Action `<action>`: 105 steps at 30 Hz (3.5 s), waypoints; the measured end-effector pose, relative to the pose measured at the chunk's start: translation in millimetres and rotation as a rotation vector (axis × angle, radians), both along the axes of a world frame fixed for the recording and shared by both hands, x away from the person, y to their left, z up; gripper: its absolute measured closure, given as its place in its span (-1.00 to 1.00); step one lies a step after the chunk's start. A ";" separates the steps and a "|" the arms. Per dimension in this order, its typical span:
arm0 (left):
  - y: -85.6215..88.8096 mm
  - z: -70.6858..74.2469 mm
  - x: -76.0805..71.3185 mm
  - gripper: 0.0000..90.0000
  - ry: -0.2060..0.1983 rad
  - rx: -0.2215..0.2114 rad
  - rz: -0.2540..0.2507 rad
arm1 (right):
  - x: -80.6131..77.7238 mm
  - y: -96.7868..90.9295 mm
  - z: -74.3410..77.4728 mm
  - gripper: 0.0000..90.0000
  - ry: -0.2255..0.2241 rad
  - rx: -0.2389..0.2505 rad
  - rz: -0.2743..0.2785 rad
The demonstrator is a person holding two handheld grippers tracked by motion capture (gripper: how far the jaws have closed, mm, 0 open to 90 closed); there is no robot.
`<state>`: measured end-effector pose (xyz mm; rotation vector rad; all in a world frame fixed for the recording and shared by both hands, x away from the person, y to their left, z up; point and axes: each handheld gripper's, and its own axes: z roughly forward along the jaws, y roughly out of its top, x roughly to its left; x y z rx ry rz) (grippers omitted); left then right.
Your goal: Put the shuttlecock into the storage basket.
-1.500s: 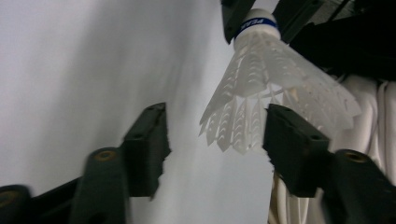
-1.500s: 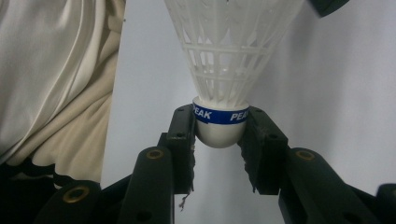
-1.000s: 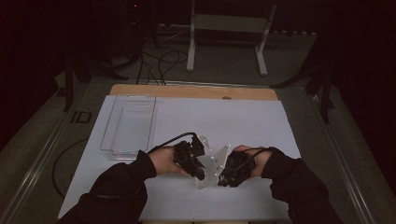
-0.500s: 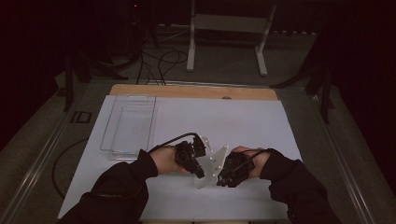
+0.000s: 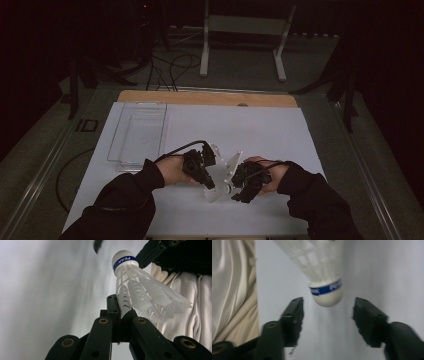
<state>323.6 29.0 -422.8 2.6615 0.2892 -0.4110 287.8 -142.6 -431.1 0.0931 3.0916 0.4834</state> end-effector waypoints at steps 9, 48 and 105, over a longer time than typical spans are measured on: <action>11.5 1.0 1.4 1.00 -0.006 0.002 0.039 | 13.6 -13.5 -3.4 -0.72 0.100 0.035 -0.140; 87.3 27.5 13.7 1.00 -0.092 0.039 0.224 | -12.2 -95.5 -51.9 -0.79 -0.045 0.384 -0.376; 173.7 97.0 43.0 1.00 -0.257 -0.010 0.539 | -50.5 -128.8 -76.1 -0.78 -0.126 0.572 -0.448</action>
